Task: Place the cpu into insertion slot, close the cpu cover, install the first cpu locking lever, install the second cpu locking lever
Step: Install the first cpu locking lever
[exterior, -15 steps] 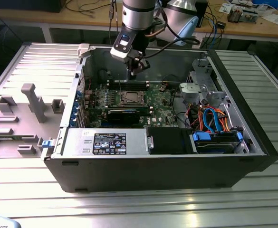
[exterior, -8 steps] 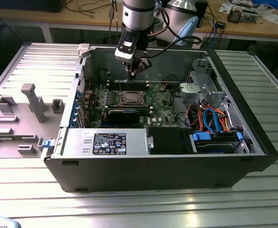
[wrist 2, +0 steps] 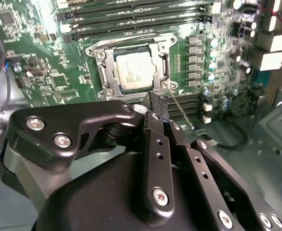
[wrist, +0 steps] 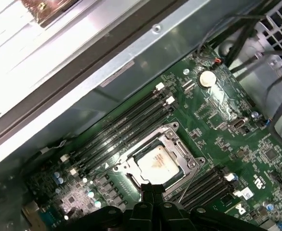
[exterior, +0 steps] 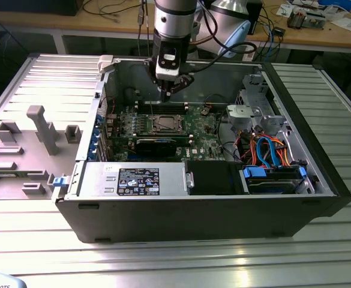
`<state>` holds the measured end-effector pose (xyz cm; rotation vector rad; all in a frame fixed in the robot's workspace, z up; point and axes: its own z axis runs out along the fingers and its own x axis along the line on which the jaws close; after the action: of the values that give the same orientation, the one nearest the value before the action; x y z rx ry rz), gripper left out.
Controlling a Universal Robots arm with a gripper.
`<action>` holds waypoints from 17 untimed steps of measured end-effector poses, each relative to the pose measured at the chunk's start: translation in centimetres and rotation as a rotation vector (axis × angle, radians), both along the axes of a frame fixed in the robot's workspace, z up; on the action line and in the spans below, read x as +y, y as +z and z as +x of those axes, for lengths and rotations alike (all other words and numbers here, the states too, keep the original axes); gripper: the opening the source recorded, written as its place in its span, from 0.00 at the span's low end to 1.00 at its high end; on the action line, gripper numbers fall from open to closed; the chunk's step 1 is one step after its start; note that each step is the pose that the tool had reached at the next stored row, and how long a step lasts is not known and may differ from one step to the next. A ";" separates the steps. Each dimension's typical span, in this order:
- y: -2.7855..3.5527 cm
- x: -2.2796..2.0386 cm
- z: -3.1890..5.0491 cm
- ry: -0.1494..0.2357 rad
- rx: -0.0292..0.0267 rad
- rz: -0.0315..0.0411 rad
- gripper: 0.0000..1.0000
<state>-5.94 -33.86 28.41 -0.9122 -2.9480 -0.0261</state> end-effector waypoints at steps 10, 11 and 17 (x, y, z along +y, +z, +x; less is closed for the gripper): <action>-0.20 0.00 -0.01 0.214 -0.0694 -0.0009 0.11; -0.22 0.00 -0.01 0.240 -0.0695 0.0000 0.11; -0.35 0.00 0.00 0.370 -0.0696 0.0047 0.11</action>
<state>-5.95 -33.86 28.06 -0.3600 -3.1275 -0.0492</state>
